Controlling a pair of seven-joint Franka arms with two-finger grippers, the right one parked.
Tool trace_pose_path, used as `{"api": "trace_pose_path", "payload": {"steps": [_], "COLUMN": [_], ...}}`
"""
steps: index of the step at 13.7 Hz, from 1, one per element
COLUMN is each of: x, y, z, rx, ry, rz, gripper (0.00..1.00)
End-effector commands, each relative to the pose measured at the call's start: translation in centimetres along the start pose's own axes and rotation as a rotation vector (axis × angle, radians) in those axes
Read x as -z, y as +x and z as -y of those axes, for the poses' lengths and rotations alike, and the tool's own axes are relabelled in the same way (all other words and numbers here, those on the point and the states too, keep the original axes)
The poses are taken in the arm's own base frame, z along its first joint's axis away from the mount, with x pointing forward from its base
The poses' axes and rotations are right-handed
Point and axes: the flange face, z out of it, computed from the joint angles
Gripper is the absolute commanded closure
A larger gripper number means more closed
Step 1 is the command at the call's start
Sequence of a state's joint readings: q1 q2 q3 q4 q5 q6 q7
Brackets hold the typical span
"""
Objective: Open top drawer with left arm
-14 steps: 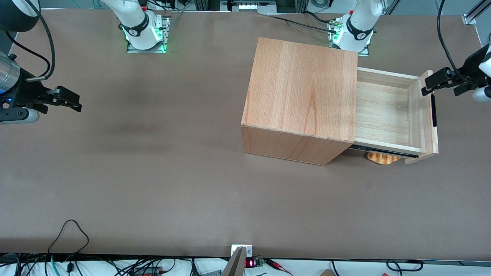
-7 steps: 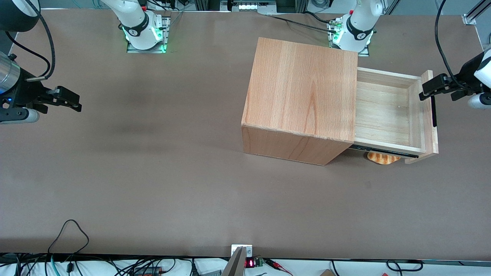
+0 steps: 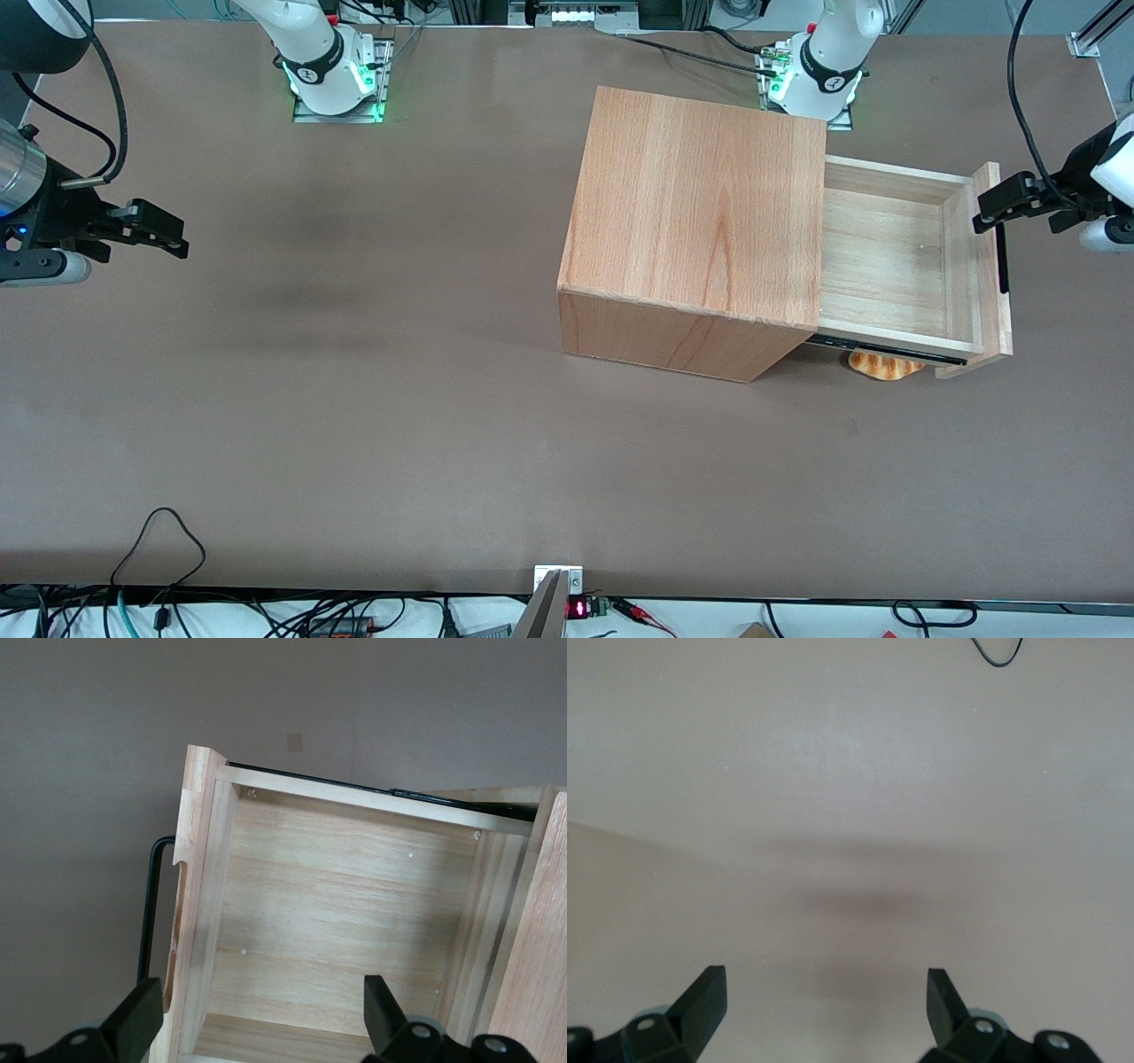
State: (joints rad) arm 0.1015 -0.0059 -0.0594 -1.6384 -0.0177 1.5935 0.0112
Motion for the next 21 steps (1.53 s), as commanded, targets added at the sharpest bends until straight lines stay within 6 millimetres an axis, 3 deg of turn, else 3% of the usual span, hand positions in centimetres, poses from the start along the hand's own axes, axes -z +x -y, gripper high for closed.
{"api": "trace_pose_path", "payload": {"steps": [1, 4, 7, 13, 21], "x": [0.5, 0.5, 0.4, 1.0, 0.9], "y": [0.2, 0.5, 0.5, 0.4, -0.2], "z": [-0.1, -1.2, -0.2, -1.2, -0.8], "rx": [-0.018, 0.007, 0.036, -0.013, -0.01], "ry": [0.026, 0.027, 0.02, 0.027, 0.02], "rz": [-0.014, -0.021, -0.028, -0.039, 0.0], "gripper": [0.0, 0.0, 0.0, 0.0, 0.0]}}
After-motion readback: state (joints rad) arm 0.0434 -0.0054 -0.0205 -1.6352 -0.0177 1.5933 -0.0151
